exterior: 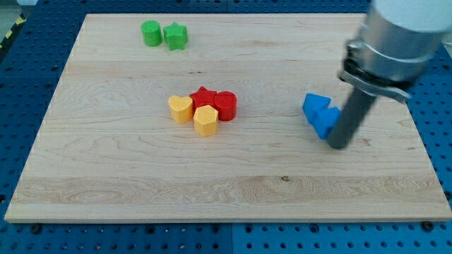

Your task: Push the blue blocks slightly towards the top

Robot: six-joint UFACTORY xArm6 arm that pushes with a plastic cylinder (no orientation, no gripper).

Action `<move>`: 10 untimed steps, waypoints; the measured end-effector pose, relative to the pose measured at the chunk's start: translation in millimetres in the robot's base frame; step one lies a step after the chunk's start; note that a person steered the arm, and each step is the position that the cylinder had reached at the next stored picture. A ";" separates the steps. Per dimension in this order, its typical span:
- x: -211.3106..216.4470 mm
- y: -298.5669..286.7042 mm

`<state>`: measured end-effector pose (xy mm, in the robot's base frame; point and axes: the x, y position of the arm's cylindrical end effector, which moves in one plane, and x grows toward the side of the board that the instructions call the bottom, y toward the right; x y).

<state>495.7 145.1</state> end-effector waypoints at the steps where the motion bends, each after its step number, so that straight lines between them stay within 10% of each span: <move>1: -47.6 -28.2; 3: -113.9 -55.3; 10: -106.0 12.7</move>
